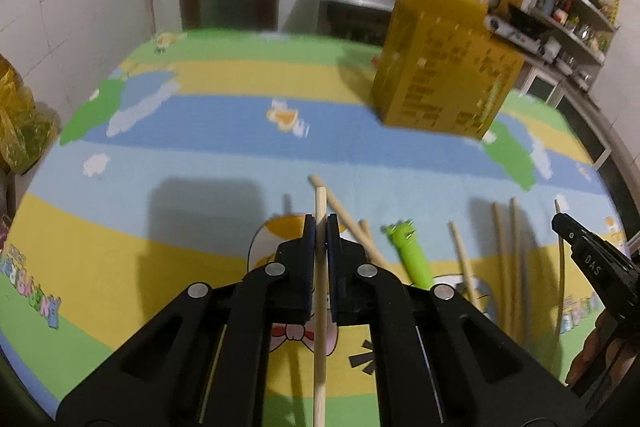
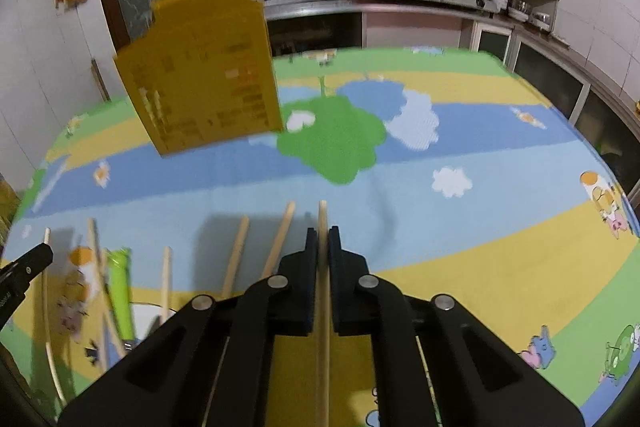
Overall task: Organize utensils
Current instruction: 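Lift the chopstick with the left tool and carry it over the yellow holder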
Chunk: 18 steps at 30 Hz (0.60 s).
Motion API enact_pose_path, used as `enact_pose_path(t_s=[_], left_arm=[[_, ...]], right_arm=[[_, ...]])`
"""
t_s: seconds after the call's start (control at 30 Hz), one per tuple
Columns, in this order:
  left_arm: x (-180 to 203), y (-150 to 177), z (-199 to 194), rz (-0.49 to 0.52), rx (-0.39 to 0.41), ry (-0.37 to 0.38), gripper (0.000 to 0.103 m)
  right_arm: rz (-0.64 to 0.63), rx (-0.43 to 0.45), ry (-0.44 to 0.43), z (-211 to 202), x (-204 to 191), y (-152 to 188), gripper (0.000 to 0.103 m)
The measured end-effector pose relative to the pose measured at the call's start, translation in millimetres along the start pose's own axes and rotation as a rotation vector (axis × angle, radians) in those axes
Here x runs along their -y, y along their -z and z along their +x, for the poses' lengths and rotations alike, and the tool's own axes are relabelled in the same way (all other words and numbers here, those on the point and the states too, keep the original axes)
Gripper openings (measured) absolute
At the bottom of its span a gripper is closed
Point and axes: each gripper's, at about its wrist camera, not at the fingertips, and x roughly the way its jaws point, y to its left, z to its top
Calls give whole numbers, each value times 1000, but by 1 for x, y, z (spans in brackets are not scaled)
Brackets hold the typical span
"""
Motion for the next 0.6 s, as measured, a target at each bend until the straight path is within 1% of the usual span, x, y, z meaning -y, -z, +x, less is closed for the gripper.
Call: enact_pose_path(t_s=[0.33,0.43,0.5,0.6], left_arm=[[2,-25,-66,-7,187,97,4],[7,-31,-86,2,256,108,4],[10,-32,-96,10,299,109,4],[13,-33,-105,11,330,121,4]], right_arm=[[14,243,-68,-72,4,-21,6],[12,300,-87,-89,4,-26,6],[5,329,-84,-96,4,-28,6],[-20,366,-78,-104,-1,-28,6]])
